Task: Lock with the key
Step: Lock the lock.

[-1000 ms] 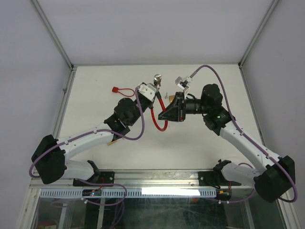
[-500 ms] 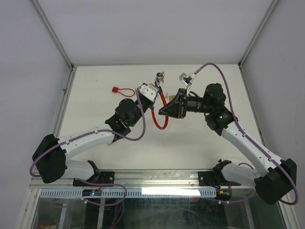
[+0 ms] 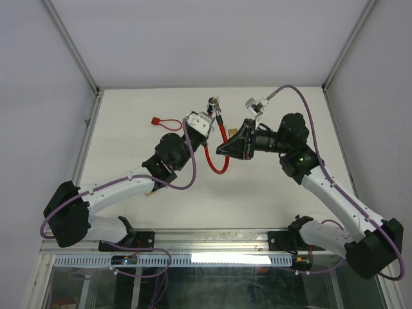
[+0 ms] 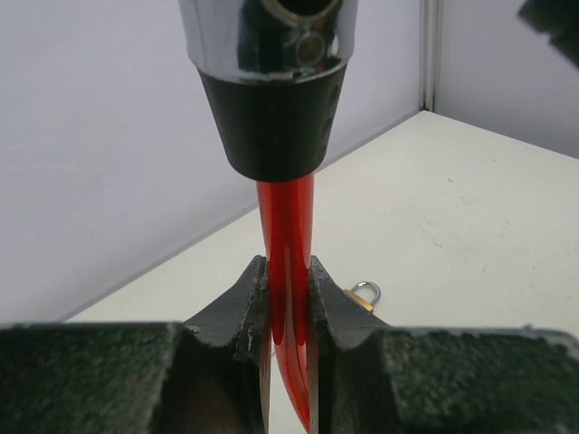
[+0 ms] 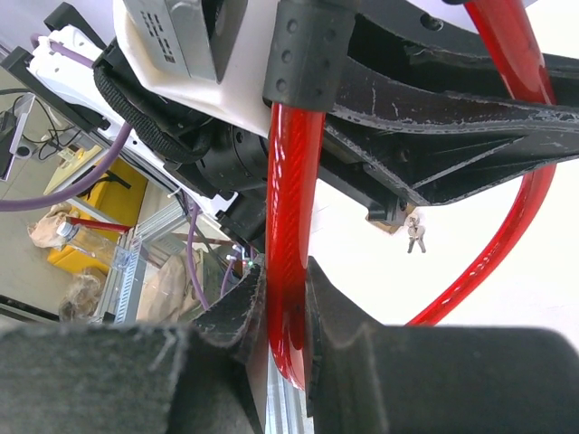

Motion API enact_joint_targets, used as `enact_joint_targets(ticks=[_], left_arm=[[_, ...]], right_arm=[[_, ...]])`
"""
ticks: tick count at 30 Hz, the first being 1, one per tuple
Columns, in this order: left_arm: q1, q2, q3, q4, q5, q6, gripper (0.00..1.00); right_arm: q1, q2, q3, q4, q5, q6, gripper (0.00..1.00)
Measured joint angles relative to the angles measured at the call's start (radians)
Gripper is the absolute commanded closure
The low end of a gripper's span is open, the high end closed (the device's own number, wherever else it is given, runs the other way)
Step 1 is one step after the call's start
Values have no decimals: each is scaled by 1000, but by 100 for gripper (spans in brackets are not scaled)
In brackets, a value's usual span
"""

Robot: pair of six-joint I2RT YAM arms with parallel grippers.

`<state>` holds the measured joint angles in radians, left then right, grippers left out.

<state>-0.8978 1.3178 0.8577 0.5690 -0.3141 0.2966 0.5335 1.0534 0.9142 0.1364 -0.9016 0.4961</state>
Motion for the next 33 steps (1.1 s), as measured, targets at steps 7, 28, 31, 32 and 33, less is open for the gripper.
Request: enact_joint_targets(ticks=[7, 28, 31, 32, 33], left_arm=[[0, 0, 0, 0, 0, -3, 100], [0, 4, 7, -11, 2, -18, 100], [0, 4, 11, -21, 2, -19, 100], [0, 4, 11, -21, 3, -19, 100], [0, 4, 11, -21, 5, -20, 100]], right_arm=[[0, 2, 0, 0, -10, 3, 100], [23, 26, -13, -7, -28, 4, 100], [24, 27, -13, -8, -29, 4, 100], [24, 27, -13, -7, -29, 4, 100], [24, 27, -13, -7, -30, 4, 100]])
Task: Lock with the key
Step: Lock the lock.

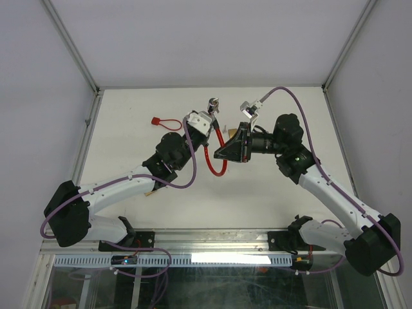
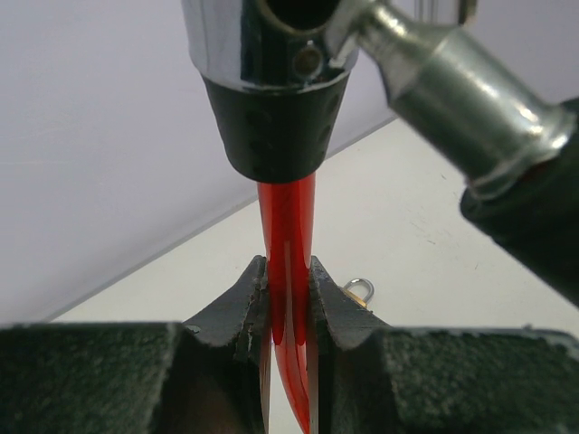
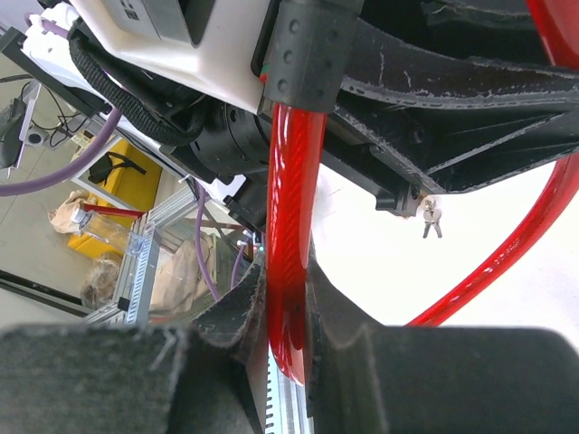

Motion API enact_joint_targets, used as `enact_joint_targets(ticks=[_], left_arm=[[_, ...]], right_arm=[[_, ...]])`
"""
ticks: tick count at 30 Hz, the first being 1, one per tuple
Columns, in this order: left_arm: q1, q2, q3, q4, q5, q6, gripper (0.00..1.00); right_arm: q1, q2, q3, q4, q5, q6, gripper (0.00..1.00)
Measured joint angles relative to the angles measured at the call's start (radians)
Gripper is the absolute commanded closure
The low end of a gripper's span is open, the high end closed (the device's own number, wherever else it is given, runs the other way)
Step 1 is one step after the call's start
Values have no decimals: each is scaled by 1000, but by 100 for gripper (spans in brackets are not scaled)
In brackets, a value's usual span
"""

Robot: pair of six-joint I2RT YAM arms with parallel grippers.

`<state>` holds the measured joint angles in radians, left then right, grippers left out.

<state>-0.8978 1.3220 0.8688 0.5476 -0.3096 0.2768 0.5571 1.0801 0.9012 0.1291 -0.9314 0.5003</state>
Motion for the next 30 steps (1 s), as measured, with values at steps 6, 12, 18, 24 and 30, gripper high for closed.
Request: enact_joint_targets(ticks=[6, 12, 18, 24, 30], left_arm=[[0, 0, 0, 0, 3, -1, 100], [0, 0, 0, 0, 3, -1, 100], [0, 4, 0, 0, 5, -1, 100], [0, 25, 6, -3, 16, -1, 100], [0, 28, 8, -6, 30, -1, 100]], right_arm=[[-15, 0, 0, 5, 9, 22, 100], [-27, 0, 0, 8, 10, 45, 100], [-27, 0, 0, 9, -2, 53, 100], [-11, 4, 0, 9, -12, 51, 100], [-7, 10, 0, 8, -14, 51, 100]])
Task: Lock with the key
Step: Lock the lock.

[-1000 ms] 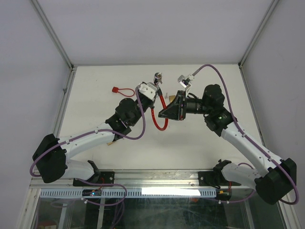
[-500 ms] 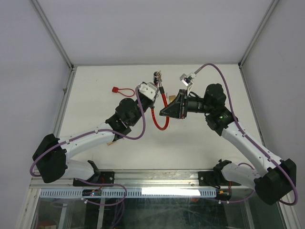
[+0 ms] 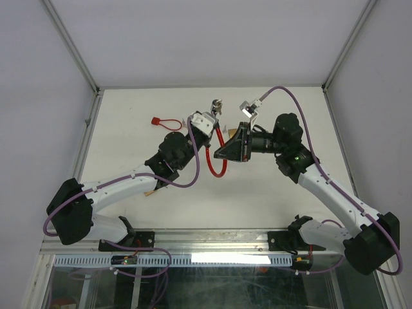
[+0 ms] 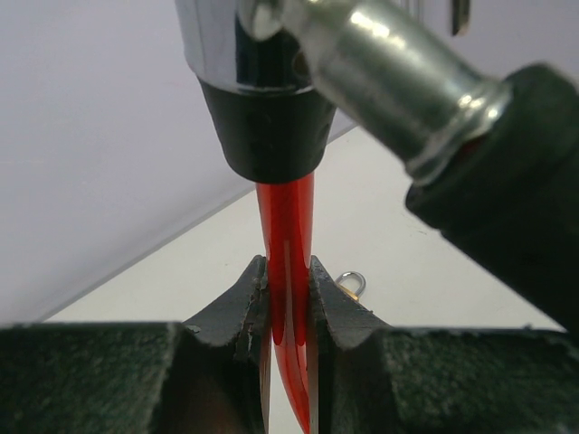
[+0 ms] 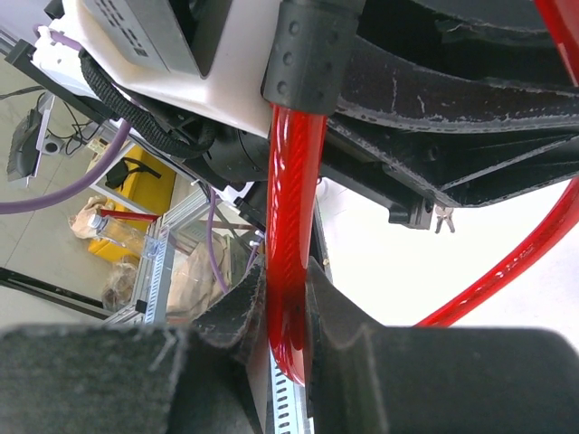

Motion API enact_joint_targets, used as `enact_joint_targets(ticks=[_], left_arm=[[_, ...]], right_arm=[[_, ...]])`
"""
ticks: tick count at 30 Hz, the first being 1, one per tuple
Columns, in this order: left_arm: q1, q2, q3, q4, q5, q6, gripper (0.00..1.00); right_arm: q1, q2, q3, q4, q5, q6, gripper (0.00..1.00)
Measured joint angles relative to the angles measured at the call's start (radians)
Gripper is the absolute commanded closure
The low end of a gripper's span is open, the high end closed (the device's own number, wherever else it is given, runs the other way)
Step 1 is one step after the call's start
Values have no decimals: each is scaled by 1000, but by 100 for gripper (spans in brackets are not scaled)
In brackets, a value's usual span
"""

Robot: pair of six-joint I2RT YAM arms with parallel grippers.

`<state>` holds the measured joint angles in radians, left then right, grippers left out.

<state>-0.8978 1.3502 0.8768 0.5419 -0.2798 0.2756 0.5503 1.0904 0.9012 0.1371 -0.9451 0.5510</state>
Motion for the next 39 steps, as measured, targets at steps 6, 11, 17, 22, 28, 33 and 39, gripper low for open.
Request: enact_joint_targets(ticks=[6, 11, 17, 22, 28, 33, 39], left_arm=[[0, 0, 0, 0, 1, 0, 100], [0, 0, 0, 0, 0, 0, 100], [0, 0, 0, 0, 0, 6, 100], [0, 0, 0, 0, -13, 55, 100], [-8, 0, 0, 6, -50, 136, 100], [-9, 0, 0, 9, -60, 186, 100], [-9, 0, 0, 14, -59, 247, 100]], right_arm=[[-13, -1, 0, 0, -4, 0, 100], [-23, -3, 0, 0, 13, 4, 100], [-33, -3, 0, 0, 17, 6, 100], [-37, -3, 0, 2, 35, 49, 100], [-41, -4, 0, 12, 59, 106, 100], [-63, -20, -14, 13, 67, 118, 100], [-71, -24, -16, 13, 63, 134, 100]])
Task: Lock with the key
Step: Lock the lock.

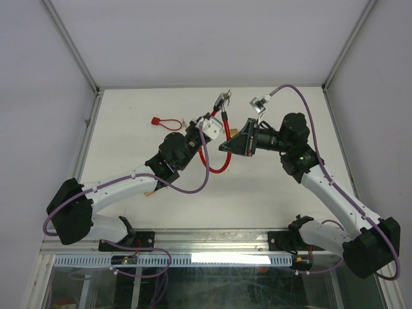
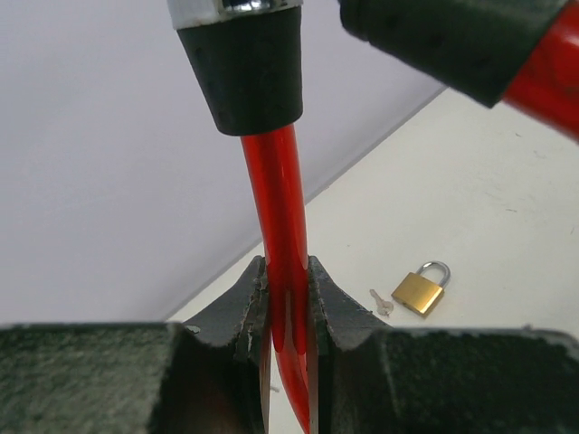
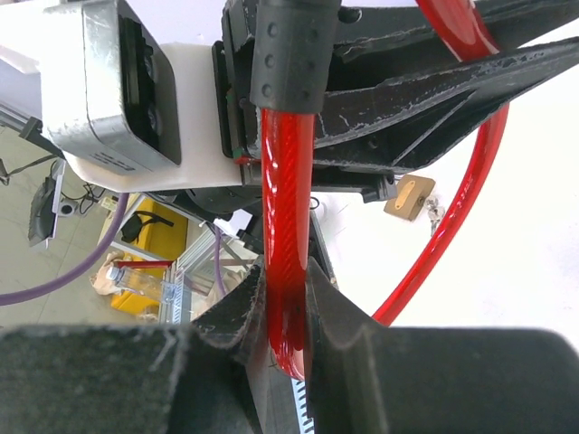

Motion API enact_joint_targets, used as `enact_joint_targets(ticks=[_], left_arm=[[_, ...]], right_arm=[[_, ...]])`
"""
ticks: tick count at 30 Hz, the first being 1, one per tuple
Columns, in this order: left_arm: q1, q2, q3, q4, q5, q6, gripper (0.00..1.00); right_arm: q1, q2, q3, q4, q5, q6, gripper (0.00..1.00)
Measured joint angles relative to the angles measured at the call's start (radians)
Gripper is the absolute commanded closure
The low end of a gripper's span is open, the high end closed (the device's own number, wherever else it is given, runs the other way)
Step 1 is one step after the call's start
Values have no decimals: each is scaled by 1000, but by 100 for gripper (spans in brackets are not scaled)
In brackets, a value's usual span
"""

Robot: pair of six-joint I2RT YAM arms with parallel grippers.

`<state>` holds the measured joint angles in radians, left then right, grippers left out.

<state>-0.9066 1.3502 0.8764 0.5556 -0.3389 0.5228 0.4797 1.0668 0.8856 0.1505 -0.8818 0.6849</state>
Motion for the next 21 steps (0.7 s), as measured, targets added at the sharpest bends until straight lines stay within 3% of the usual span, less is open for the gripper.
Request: enact_joint_targets(ticks=[10, 21], left_arm=[[0, -16, -16, 13, 3, 228, 100], [-4, -78, -42, -8, 8, 383, 100]], right_arm=[[-30, 0, 0, -39, -31, 3, 100], [-70, -11, 11, -116, -102, -97, 100]])
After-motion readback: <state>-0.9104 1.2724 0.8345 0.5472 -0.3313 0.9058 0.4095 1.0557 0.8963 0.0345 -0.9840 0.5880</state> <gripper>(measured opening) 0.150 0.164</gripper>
